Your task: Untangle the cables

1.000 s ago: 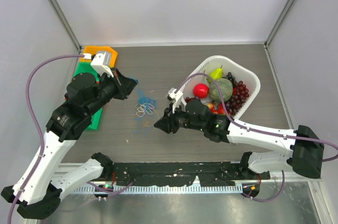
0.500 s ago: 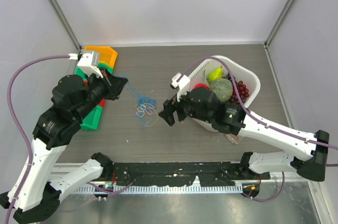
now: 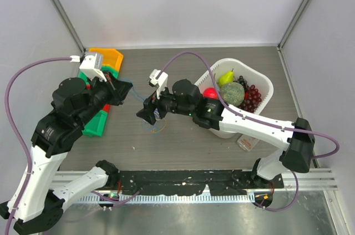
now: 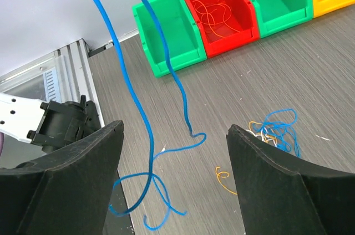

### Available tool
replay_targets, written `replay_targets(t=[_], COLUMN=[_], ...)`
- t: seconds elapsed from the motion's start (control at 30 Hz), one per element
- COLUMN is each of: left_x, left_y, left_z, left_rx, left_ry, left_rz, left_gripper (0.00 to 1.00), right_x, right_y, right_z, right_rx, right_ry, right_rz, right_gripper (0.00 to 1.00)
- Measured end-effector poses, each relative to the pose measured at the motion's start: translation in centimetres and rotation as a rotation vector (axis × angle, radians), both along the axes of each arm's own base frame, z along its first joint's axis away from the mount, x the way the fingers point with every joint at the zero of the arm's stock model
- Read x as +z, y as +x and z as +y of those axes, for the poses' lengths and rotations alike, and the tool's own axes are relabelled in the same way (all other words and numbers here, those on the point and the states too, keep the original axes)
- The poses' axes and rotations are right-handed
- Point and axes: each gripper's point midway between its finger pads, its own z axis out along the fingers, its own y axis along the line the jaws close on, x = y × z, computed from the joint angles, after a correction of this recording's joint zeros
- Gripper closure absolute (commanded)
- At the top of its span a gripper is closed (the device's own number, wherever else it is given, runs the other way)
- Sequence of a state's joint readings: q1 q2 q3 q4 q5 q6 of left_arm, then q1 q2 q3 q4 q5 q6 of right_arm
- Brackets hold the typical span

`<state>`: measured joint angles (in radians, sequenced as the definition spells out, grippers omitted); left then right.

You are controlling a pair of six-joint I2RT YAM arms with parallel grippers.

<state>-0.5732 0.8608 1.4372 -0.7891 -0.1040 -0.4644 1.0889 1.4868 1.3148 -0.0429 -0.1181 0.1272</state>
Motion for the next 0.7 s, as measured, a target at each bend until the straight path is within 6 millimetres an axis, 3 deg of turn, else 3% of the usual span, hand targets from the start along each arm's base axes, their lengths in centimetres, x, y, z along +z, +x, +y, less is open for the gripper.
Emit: replay_targets(t=[0.1, 0.2, 0.37, 0.5, 0.7], left_x=[0.0, 0.0, 0.2, 0.5, 0.7], left_y=[-0.1, -0.3, -0.7, -1.1, -2.0], left_z=[-0.1, -0.4, -0.5, -0.4, 0.3], left_rx=[-0.007, -0.026, -0.045, -0.051, -0.042], left_ry=[-0.001, -0.005, -0.012, -0.02, -0.066], left_rz=[0.002, 0.002, -0.003, -0.014, -0.064], left_gripper=[1.0, 1.0, 1.0, 1.0, 1.0], right_x=[0.1, 1.0, 2.1, 2.8, 4.1], right_y=[0.3, 0.7, 1.2, 1.8, 3.3], right_z=[0.3, 0.5, 0.6, 0.5, 0.2], right_rx=[-0.008, -0.018, -0.023, -0.031, -0.144], right_ry=[0.01, 0.04, 0.075, 0.107, 0.188], right_rz=[-0.007, -0.028, -0.056, -0.059, -0.003], right_gripper=[0.24, 0.44, 0.61, 0.99, 0.99])
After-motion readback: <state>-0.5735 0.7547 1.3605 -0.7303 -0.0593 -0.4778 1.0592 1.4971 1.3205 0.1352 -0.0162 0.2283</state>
